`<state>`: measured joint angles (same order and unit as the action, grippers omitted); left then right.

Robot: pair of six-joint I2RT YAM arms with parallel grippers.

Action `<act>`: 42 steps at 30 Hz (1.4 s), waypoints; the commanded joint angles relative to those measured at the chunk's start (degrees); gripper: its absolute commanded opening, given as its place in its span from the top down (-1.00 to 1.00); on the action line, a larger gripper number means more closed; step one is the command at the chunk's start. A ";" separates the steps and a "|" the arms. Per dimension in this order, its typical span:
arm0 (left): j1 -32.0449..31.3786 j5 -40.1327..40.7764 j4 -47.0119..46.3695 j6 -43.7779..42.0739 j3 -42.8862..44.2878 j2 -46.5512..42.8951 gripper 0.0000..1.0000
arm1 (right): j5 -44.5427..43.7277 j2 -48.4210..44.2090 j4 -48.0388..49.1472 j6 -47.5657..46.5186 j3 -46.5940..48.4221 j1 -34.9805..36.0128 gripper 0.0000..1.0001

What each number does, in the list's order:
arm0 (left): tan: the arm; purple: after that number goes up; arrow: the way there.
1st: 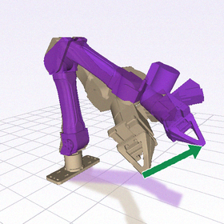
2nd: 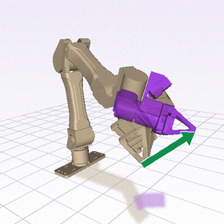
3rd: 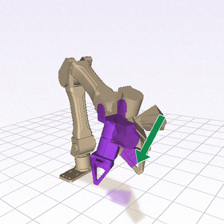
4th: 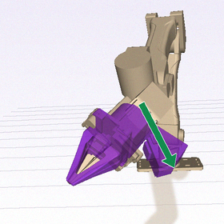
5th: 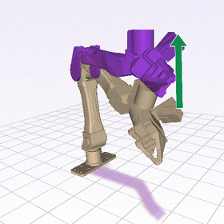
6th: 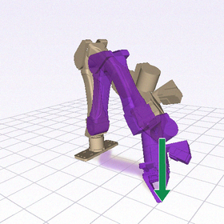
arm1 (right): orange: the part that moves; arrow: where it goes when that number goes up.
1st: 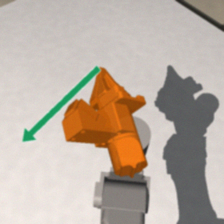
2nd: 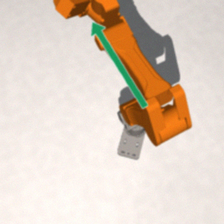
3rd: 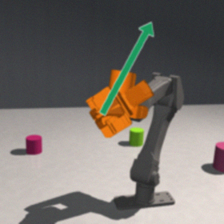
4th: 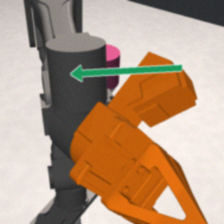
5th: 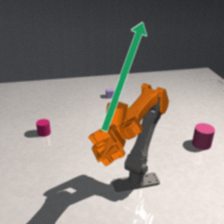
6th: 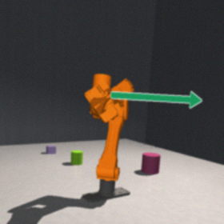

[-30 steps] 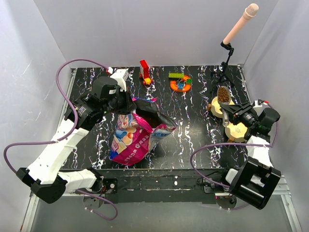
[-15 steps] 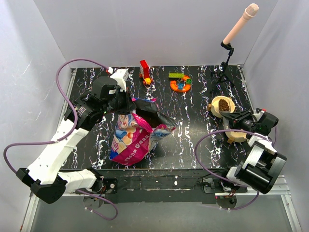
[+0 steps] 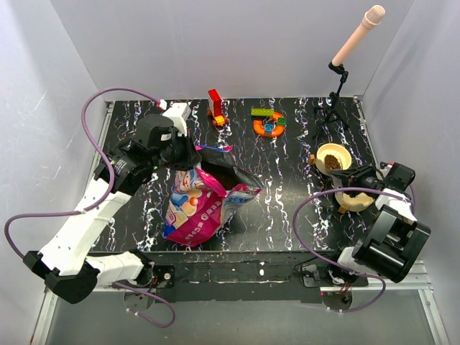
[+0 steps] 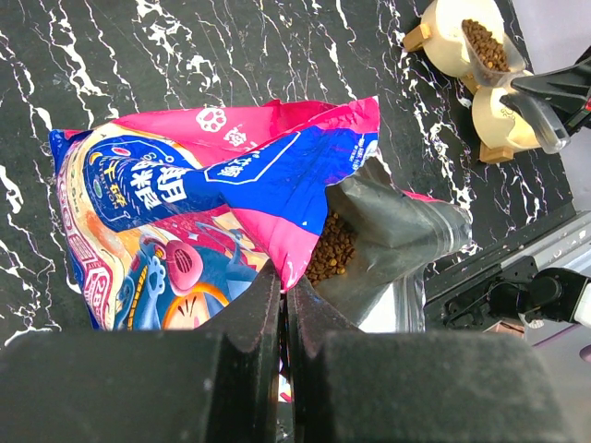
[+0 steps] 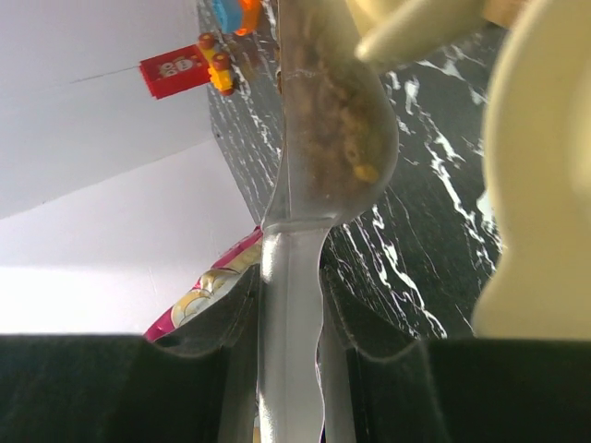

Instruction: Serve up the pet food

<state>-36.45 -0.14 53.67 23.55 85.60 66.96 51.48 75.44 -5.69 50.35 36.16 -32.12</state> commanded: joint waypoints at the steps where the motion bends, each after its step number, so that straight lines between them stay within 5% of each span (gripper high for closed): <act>1: 0.15 -0.82 -10.25 -0.35 2.55 -5.00 1.00 | -3.05 1.11 -9.15 -1.92 3.47 -0.05 0.97; 32: 0.15 -0.83 -11.22 0.27 1.94 -5.70 1.00 | -22.12 17.90 -56.52 0.80 41.25 5.92 0.97; 42: 0.15 -0.65 -11.66 0.88 1.50 -5.96 1.00 | -23.09 20.27 -63.82 4.32 50.04 6.54 0.97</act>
<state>-36.45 0.10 53.47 23.86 85.08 66.19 31.11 94.67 -63.66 52.99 80.36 -25.61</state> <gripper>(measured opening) 0.008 0.327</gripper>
